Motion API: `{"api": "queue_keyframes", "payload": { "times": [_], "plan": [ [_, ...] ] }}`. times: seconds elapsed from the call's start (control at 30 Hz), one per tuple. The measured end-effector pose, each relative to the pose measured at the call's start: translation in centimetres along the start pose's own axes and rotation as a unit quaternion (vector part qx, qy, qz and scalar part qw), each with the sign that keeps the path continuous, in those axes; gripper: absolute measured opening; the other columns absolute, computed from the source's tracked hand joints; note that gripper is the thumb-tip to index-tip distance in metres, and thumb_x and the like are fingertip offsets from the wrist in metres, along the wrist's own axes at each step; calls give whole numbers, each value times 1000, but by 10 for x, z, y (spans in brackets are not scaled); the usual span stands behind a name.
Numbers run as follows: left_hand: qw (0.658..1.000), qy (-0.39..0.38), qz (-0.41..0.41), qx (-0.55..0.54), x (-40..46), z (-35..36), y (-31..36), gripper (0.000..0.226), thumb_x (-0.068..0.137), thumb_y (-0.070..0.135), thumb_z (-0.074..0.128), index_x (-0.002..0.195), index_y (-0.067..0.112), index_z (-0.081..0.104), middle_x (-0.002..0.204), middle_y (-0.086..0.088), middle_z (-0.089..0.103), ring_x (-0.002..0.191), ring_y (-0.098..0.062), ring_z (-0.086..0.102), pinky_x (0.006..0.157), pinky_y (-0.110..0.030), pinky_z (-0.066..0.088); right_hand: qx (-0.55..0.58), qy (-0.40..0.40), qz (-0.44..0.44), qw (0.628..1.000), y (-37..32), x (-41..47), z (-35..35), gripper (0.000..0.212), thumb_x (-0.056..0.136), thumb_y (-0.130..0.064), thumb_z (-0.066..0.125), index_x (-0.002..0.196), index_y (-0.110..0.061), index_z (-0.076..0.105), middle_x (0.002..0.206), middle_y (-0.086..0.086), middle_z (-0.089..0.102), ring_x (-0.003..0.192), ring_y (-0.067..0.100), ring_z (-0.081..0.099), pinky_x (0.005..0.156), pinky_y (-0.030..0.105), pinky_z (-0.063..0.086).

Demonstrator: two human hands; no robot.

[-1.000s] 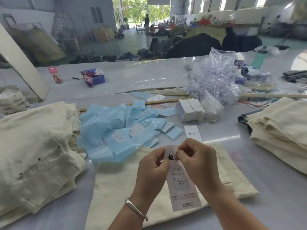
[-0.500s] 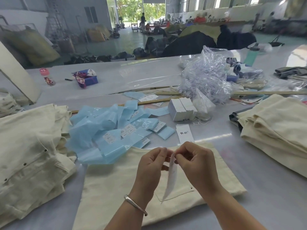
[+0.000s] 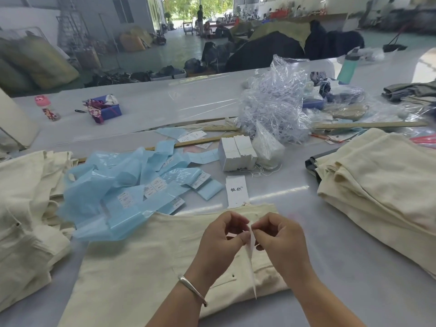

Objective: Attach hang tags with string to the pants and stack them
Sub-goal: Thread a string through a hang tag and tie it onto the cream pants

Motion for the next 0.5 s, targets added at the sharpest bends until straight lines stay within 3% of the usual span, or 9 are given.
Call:
{"api": "queue_keyframes", "payload": {
  "times": [0.27,0.4,0.5],
  "plan": [
    [990,18,63,124,16,33,15,28,84,-3,62,93,23,62,78,10,65,76,-3,60,71,-16,46,30,-49,58,997,20,19,-31,27,77,7,68,65,-18,69,61,4,68,54,16,66,47,19,45],
    [982,37,91,164,33,45,31,21,87,0,63,96,18,62,76,9,64,74,-3,59,70,-14,44,-174,34,-32,984,5,33,-67,33,75,-1,63,88,-30,69,47,0,53,47,11,54,51,16,38],
    [976,45,119,175,48,57,48,19,88,2,61,99,18,61,76,10,65,76,-6,61,72,-21,49,-138,24,-85,987,-6,43,-78,38,77,1,60,98,-29,68,45,-7,47,40,13,43,45,17,36]
  ]
}}
Point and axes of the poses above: each hand's wrist, its own x-axis towards the middle knuckle, its own z-axis out of the palm, y = z × x, the point moved 7 cm from there along x, towards the middle knuckle
